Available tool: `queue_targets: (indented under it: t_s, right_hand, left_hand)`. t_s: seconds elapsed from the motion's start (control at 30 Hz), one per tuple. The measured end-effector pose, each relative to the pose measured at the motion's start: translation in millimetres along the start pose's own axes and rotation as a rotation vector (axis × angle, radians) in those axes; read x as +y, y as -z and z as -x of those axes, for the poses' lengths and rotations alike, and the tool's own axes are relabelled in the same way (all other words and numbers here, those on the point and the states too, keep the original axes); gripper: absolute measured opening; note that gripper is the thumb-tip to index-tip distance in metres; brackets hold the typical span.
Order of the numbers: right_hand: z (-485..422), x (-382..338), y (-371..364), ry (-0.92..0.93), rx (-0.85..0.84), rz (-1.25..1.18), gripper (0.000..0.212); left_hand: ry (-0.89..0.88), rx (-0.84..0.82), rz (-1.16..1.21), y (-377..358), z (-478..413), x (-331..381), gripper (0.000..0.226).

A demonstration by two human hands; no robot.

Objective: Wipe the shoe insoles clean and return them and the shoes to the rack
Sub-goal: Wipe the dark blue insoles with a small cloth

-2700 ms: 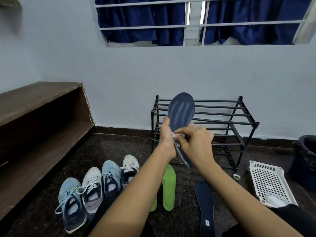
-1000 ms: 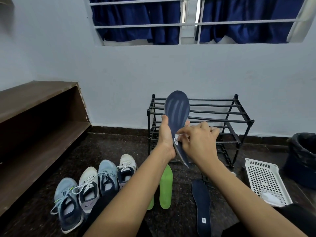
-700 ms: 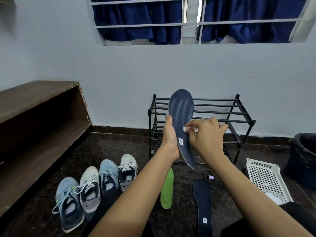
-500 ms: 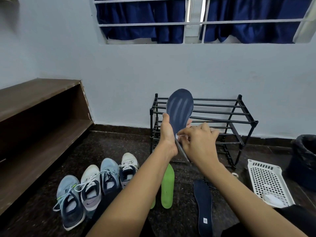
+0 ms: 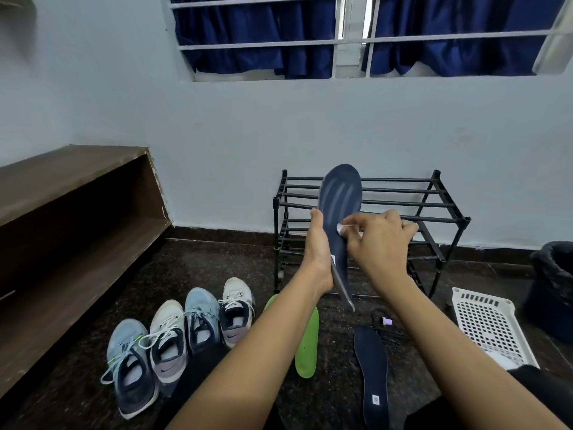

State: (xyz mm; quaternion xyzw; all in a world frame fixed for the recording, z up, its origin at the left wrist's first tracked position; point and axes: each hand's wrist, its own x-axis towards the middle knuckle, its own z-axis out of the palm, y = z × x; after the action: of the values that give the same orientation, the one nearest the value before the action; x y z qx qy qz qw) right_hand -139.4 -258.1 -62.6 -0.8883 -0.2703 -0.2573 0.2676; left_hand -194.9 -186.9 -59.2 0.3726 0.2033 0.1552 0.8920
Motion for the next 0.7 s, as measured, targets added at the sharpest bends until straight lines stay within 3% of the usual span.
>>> queue_targets:
  t_s: [0.17,0.33,0.7]
  right_hand:
    - [9,-10,2,0.055,-0.068,-0.134,0.012]
    - [23,-19,0,0.139,-0.124,-0.094,0.018]
    - [0,4,2,-0.02,0.007,-0.063,0.012]
  left_hand:
    - [-0.023,0.03,-0.051,6,-2,8,0.066]
    - [-0.053,0.082,-0.068,13,-7,13,0.073]
    - [-0.01,-0.007,-0.046,2,-4,-4,0.062]
